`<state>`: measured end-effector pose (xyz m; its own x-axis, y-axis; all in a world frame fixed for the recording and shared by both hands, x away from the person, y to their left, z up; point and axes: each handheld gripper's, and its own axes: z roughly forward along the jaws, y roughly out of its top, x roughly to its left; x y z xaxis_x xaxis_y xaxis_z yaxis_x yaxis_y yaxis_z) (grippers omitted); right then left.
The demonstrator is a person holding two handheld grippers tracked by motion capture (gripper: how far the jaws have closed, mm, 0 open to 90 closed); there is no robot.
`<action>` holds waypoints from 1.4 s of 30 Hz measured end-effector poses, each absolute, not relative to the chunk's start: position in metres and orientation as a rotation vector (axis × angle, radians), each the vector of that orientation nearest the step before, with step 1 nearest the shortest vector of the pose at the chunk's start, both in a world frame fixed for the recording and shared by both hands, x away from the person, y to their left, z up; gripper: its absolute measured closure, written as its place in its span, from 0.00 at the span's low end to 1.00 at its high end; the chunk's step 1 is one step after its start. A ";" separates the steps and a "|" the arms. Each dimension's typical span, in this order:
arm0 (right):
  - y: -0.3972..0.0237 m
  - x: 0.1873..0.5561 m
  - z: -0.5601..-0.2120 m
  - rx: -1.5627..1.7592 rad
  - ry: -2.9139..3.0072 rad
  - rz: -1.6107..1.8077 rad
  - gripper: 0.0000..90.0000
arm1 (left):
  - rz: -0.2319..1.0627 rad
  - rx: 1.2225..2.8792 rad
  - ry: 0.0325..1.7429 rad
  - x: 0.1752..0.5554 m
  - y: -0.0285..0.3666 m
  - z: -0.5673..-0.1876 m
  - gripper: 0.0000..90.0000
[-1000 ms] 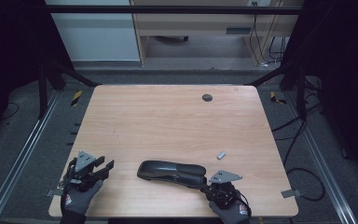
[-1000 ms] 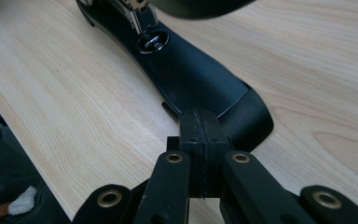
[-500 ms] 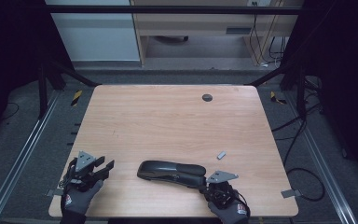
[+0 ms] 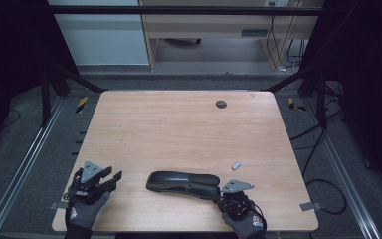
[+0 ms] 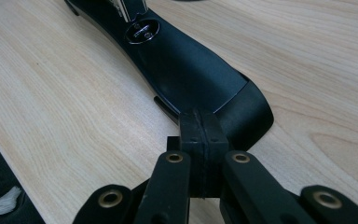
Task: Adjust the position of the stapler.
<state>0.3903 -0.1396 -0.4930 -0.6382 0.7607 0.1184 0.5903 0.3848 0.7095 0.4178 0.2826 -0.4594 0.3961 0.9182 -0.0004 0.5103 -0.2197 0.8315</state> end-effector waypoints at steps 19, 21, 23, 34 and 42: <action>-0.144 0.401 -0.494 1.197 2.376 1.105 1.00 | 0.653 1.881 1.205 0.418 0.279 -0.460 0.60; -0.144 0.402 -0.494 1.198 2.371 1.103 1.00 | 0.652 1.886 1.202 0.418 0.279 -0.460 0.60; -0.144 0.402 -0.494 1.200 2.371 1.105 1.00 | 0.649 1.887 1.201 0.418 0.278 -0.460 0.60; -0.143 0.404 -0.494 1.201 2.361 1.094 1.00 | 0.644 1.889 1.200 0.418 0.277 -0.460 0.58; -0.146 0.402 -0.488 1.182 2.335 1.131 1.00 | 0.643 1.891 1.185 0.417 0.276 -0.457 0.54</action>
